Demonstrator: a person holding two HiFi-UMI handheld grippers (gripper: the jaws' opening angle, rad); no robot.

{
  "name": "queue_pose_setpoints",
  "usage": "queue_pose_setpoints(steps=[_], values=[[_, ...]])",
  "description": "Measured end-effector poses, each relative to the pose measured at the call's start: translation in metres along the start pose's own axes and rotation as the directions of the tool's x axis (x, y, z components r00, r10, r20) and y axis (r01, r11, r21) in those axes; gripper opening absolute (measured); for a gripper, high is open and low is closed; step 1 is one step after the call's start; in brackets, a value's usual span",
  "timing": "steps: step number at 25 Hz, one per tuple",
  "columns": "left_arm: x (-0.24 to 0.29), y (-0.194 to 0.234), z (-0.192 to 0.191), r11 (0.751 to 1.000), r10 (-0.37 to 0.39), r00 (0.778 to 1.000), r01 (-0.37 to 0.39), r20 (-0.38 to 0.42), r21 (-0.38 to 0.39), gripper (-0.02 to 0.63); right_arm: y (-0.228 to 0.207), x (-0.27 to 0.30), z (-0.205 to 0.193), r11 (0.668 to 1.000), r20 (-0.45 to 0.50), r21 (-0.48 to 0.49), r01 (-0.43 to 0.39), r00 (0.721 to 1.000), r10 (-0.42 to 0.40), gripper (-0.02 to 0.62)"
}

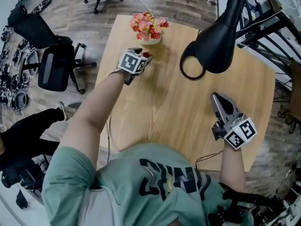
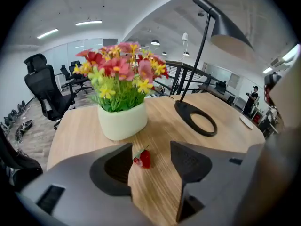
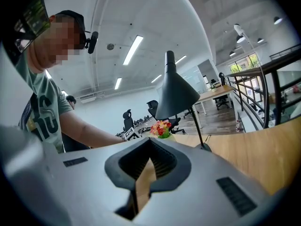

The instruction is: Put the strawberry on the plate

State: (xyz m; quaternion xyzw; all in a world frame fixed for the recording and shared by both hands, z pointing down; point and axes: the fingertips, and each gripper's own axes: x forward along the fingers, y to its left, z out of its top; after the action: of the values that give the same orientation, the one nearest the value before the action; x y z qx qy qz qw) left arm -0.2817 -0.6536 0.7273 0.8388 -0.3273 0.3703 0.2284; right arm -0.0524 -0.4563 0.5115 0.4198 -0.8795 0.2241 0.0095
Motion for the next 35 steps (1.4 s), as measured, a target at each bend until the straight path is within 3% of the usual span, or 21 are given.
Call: queue_pose_setpoints(steps=[5, 14, 15, 16, 18, 26, 35], values=[[0.025, 0.018, -0.011, 0.998, 0.060, 0.998, -0.060, -0.019, -0.012, 0.235, -0.015, 0.005, -0.008, 1.000, -0.009, 0.022, 0.006, 1.000, -0.006, 0.005], [0.042, 0.026, -0.023, 0.996, 0.082, 0.995, -0.084, -0.053, -0.024, 0.233, -0.021, 0.010, -0.015, 0.999, -0.019, 0.041, 0.003, 1.000, -0.002, 0.005], [0.042, 0.028, -0.023, 0.996, 0.091, 0.994, -0.092, -0.057, -0.012, 0.224, -0.022, 0.009, -0.016, 0.999, -0.020, 0.043, 0.005, 1.000, -0.004, 0.005], [0.041, 0.029, -0.024, 0.995, 0.096, 0.993, -0.096, -0.064, 0.007, 0.153, -0.022, 0.009, -0.017, 0.999, -0.020, 0.045, 0.007, 1.000, -0.006, 0.005], [0.039, 0.028, -0.023, 0.995, 0.098, 0.993, -0.095, -0.071, 0.040, 0.153, -0.023, 0.008, -0.018, 0.999, -0.020, 0.048, 0.009, 1.000, -0.008, 0.005], [0.006, 0.015, 0.003, 0.998, 0.059, 0.998, -0.059, 0.015, 0.030, 0.153, -0.015, 0.009, -0.011, 0.999, -0.007, 0.043, -0.002, 1.000, 0.003, 0.005], [-0.065, -0.015, 0.031, 0.998, 0.047, 0.992, -0.053, 0.115, 0.045, 0.153, 0.008, -0.014, 0.011, 1.000, 0.024, -0.004, 0.002, 1.000, -0.002, 0.005]])
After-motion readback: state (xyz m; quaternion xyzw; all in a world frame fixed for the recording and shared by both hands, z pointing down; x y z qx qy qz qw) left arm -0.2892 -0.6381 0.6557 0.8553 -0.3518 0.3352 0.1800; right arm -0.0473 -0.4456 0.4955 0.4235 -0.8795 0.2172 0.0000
